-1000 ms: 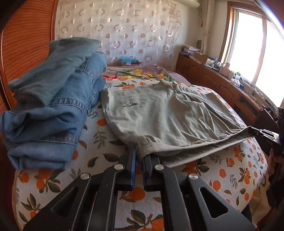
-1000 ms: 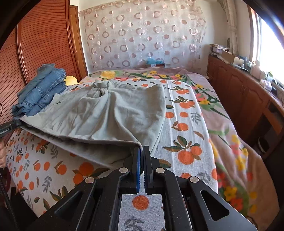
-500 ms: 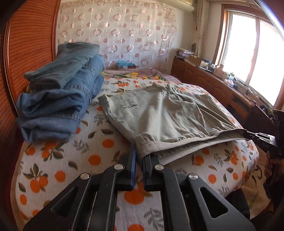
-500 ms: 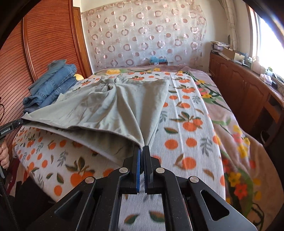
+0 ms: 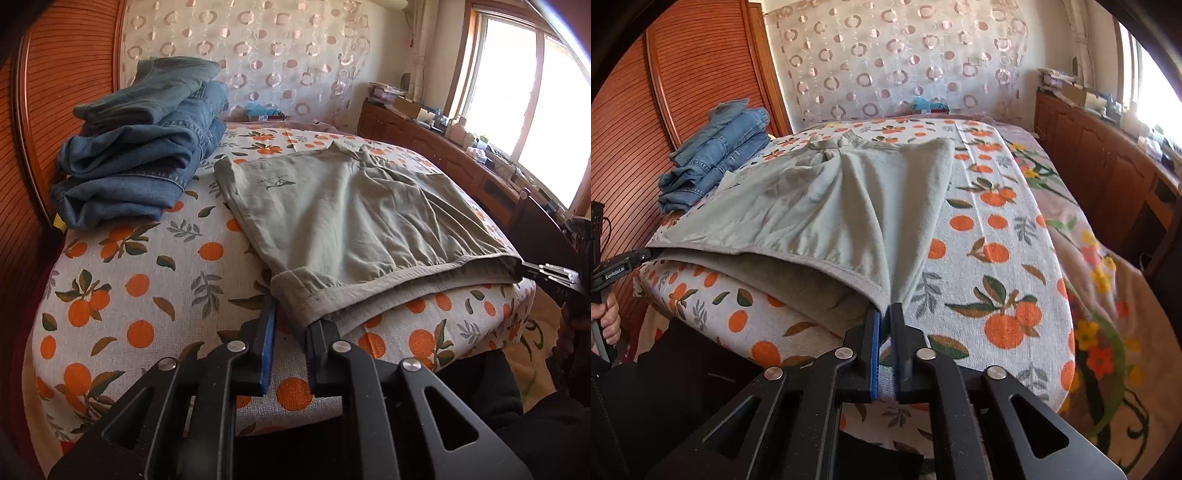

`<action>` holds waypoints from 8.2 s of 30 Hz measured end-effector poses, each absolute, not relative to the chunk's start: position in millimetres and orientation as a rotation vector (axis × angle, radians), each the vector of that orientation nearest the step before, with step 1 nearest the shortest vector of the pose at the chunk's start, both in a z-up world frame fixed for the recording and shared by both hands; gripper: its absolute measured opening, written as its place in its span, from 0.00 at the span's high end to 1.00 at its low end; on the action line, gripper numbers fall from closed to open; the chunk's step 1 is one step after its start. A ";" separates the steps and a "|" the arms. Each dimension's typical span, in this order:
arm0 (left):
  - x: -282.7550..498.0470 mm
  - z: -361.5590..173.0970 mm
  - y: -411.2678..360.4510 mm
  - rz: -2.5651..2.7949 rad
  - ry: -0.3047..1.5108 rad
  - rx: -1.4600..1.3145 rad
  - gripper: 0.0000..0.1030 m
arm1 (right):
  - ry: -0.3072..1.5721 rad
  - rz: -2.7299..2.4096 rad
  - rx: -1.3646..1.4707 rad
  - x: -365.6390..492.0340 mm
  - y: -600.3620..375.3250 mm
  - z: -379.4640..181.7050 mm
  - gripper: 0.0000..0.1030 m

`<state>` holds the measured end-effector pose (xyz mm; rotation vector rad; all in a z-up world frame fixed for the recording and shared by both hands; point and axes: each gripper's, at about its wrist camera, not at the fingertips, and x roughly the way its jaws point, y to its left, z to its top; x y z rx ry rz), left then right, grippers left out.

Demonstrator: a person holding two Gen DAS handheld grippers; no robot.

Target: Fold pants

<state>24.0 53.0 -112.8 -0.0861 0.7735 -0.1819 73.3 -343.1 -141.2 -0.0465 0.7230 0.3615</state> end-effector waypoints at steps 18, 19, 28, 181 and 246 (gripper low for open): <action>28.1 -107.0 45.9 -0.187 0.759 -0.034 0.63 | 0.675 0.325 -0.199 85.8 -315.4 -139.9 0.70; 29.1 -107.6 45.1 -0.182 0.758 -0.029 0.63 | 0.670 0.332 -0.195 84.8 -315.7 -139.7 0.74; 20.4 -100.6 52.3 -0.192 0.711 -0.066 0.92 | 0.668 0.430 -0.127 65.7 -332.4 -141.9 0.98; 198.2 -109.3 73.6 -0.089 0.851 0.086 0.67 | 0.673 0.537 -0.159 155.4 -157.4 -138.6 0.63; 45.9 -119.5 23.6 -0.301 0.851 -0.048 0.77 | 0.665 0.539 -0.137 155.9 -169.1 -138.2 0.63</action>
